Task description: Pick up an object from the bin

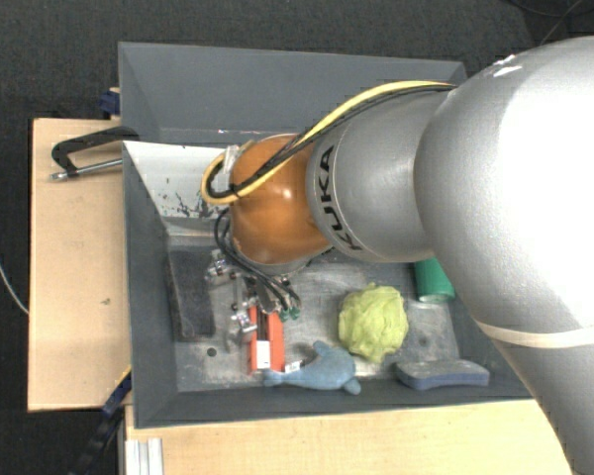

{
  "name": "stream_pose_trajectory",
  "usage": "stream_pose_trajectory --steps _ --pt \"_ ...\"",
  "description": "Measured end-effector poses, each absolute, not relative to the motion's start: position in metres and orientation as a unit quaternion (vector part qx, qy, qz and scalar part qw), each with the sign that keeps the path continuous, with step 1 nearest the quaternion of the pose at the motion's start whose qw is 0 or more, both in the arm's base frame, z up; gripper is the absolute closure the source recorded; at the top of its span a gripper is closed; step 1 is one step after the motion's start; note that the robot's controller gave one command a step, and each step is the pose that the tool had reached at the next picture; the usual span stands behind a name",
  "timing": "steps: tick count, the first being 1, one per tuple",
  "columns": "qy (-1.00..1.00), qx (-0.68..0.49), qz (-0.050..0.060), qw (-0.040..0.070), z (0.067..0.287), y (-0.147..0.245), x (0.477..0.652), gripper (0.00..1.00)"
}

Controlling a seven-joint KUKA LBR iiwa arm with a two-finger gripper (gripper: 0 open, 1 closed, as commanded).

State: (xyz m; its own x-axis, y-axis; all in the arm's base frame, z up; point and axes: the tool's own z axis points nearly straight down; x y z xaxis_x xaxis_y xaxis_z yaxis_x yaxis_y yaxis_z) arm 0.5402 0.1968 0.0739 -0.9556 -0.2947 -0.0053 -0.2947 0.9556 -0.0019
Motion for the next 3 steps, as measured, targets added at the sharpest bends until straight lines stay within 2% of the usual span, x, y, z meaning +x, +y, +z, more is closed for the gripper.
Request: stream_pose_trajectory --steps 1,2,3 --pt "0.991 -0.131 0.0 0.001 0.074 0.198 0.536 0.0" --pt "0.963 -0.271 0.0 0.002 0.111 0.202 0.549 0.0" --pt "0.969 -0.247 0.002 0.005 0.142 0.205 0.554 0.0"
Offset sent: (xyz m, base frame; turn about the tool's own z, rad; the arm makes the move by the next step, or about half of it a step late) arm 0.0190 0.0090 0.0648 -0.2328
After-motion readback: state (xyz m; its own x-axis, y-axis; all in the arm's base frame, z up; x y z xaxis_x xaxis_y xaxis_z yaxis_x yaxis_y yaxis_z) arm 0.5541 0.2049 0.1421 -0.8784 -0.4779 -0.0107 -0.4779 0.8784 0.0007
